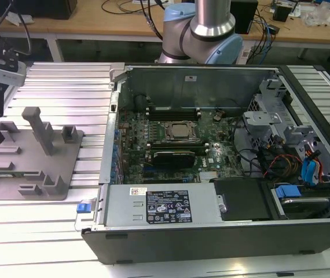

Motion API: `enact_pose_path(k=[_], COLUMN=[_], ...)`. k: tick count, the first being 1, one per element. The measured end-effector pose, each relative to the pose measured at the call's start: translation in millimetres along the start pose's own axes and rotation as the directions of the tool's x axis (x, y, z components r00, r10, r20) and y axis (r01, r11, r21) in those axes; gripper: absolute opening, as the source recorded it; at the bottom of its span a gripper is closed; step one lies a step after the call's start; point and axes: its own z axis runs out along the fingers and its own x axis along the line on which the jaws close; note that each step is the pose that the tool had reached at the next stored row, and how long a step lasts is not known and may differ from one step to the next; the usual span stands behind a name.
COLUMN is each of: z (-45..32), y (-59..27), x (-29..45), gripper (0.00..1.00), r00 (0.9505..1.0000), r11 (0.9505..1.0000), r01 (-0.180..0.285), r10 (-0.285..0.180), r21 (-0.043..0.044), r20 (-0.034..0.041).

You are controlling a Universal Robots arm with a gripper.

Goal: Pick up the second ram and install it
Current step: 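Pick up the second ram and move it above second insertion slot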

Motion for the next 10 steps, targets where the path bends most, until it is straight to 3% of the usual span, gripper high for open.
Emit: enact_pose_path(k=[10], z=[11.8], y=[5.3], x=[5.2], gripper=[0.08], r00=[1.0], r11=[1.0], r01=[0.003], r10=[-0.003], r21=[0.0001], r20=[-0.0001])
